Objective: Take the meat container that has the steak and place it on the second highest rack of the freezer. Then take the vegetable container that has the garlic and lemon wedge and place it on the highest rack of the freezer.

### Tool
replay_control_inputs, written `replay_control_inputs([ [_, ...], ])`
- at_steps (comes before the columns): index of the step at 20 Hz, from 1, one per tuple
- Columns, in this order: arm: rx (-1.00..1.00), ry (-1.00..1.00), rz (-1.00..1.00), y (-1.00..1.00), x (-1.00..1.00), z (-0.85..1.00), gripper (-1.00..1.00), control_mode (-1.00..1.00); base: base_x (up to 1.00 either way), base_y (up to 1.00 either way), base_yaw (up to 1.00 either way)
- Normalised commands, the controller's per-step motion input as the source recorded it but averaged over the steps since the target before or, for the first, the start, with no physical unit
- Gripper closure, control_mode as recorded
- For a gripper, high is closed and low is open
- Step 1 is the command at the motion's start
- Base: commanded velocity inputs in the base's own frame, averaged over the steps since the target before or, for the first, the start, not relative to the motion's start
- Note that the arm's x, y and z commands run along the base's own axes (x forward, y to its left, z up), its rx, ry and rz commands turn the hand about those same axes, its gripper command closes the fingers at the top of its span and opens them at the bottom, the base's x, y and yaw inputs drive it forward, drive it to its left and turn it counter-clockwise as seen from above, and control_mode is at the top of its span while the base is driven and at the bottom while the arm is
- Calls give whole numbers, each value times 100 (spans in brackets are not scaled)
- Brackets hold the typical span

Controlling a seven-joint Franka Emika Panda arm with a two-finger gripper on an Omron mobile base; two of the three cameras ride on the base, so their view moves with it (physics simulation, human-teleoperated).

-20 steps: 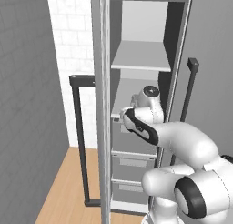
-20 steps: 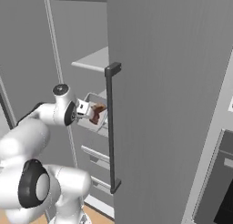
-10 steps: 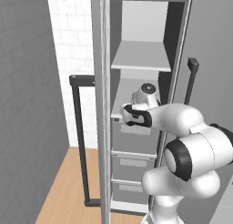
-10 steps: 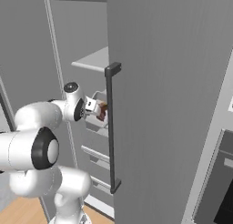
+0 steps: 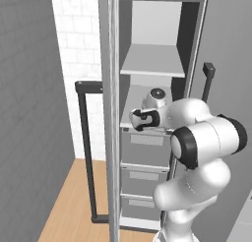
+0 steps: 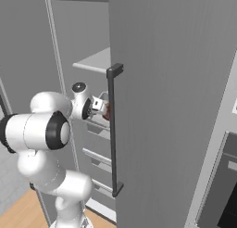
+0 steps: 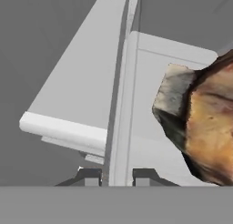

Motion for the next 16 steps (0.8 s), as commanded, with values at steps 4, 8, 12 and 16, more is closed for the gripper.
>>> replay_control_inputs([
  [4,0,0,0,-9,43,-12,100,-100,0,0,0],
  [8,0,0,0,-18,41,-12,100,-100,0,0,0],
  [12,2,0,0,-22,47,-7,100,-100,0,0,0],
  [16,1,0,0,-13,49,-8,100,-100,0,0,0],
])
